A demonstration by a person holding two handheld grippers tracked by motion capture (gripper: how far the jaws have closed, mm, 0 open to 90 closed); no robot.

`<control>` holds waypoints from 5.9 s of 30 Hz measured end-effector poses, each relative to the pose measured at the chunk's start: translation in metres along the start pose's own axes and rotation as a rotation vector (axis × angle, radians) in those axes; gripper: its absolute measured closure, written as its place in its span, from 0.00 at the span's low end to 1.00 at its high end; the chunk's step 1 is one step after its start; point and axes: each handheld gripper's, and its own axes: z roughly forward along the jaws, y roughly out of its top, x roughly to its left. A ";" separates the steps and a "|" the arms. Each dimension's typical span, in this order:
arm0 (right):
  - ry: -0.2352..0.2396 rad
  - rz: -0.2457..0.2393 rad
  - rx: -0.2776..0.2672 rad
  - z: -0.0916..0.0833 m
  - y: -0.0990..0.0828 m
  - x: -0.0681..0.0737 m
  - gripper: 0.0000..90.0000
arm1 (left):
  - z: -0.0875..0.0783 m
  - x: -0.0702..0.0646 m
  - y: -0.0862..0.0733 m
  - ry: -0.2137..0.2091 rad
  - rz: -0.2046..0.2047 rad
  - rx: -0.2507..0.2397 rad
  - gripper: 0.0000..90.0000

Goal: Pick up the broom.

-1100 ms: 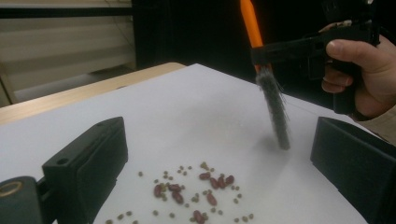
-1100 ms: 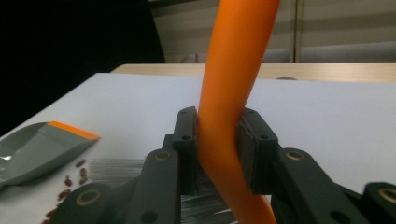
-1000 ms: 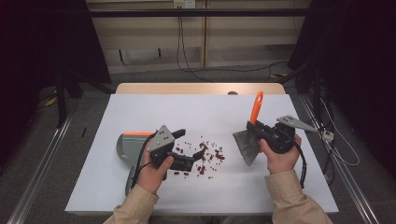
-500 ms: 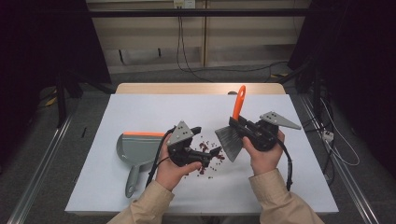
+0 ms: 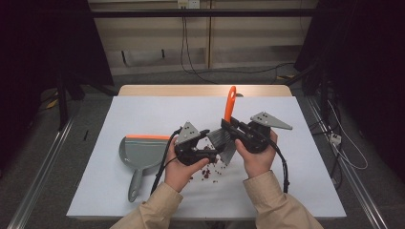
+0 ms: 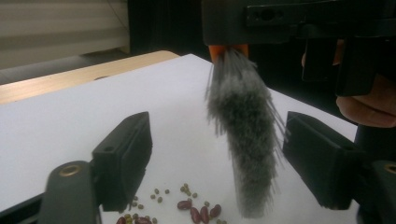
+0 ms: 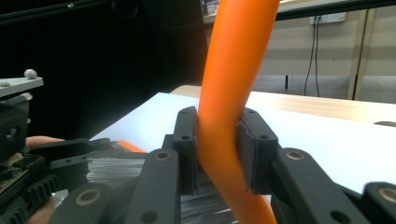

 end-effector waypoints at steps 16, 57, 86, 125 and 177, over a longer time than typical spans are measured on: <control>0.053 0.001 0.009 0.013 -0.004 0.014 0.79 | -0.004 0.010 0.001 -0.028 -0.033 -0.015 0.81; 0.325 -0.139 0.098 0.005 -0.038 -0.036 0.26 | -0.023 0.026 0.008 -0.073 -0.064 -0.042 0.94; 0.405 -0.098 0.148 0.020 -0.049 -0.036 0.30 | -0.015 0.018 0.008 -0.179 -0.062 -0.054 0.94; 0.514 -0.043 0.214 0.015 -0.047 -0.040 0.77 | -0.017 0.027 0.007 -0.221 -0.101 -0.096 0.92; -0.014 -0.208 0.492 -0.032 -0.017 -0.100 0.78 | -0.038 0.042 0.014 -0.011 0.028 -0.040 0.17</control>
